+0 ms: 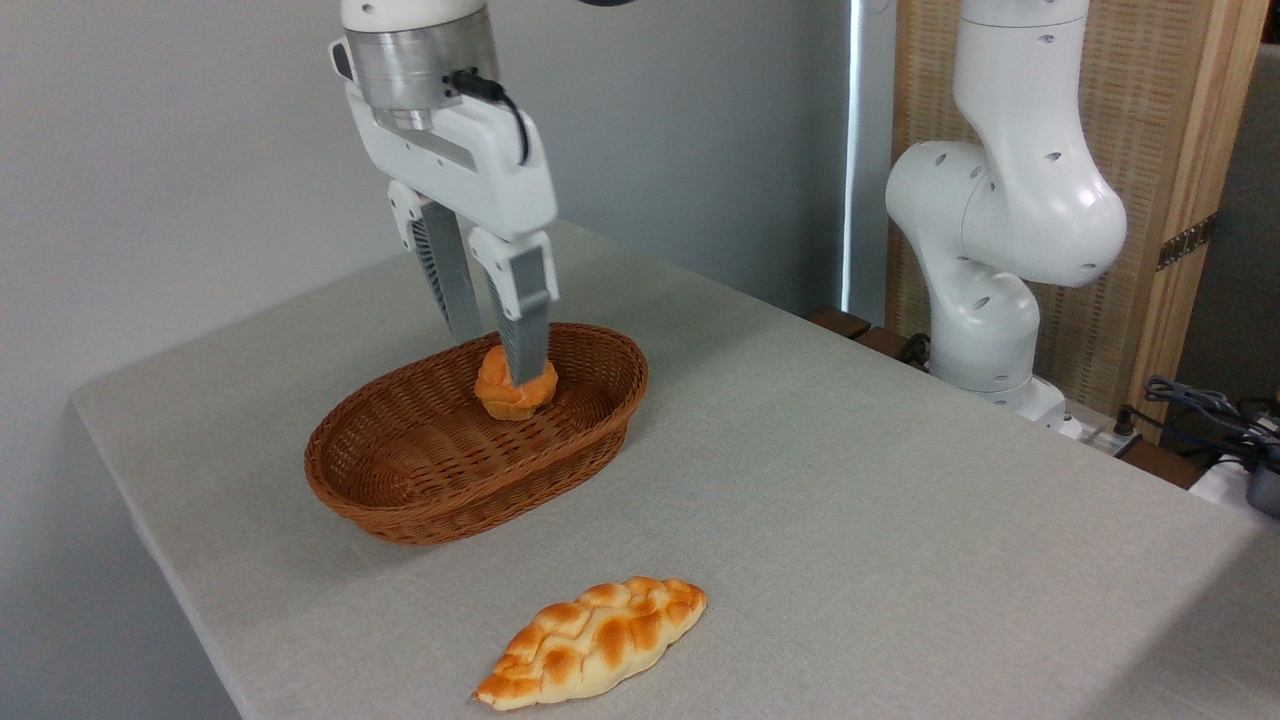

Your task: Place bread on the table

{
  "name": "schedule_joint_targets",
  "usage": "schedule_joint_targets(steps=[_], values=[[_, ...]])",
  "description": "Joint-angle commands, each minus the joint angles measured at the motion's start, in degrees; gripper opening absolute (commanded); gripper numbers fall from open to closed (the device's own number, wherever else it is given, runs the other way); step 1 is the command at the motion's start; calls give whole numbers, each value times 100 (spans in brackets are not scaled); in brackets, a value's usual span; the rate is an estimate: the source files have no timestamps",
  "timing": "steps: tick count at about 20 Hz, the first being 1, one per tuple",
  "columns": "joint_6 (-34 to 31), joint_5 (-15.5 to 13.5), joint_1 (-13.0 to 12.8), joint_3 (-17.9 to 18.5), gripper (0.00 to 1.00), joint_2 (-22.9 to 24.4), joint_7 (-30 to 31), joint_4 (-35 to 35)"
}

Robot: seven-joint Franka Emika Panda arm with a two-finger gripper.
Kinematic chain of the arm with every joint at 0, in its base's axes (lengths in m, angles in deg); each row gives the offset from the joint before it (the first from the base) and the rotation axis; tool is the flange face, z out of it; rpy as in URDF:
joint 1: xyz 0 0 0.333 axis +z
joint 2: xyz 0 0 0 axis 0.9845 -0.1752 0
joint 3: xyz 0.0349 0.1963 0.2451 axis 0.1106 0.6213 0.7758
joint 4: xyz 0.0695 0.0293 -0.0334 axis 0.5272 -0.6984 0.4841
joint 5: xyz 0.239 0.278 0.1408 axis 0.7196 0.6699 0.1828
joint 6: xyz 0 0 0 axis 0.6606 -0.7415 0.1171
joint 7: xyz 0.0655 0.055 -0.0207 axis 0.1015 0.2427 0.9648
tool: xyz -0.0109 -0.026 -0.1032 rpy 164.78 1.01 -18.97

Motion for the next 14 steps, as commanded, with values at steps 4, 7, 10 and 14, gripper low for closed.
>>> schedule_joint_targets(steps=[4, 7, 10, 14], values=[[405, -643, -13, -707, 100, 588, -45, -738], [1036, -643, 22, -1200, 100, 834, -63, -1510], [1530, -661, 22, -1420, 100, 860, -71, -1925], [2154, -678, 22, -1518, 100, 834, -273, -2461]])
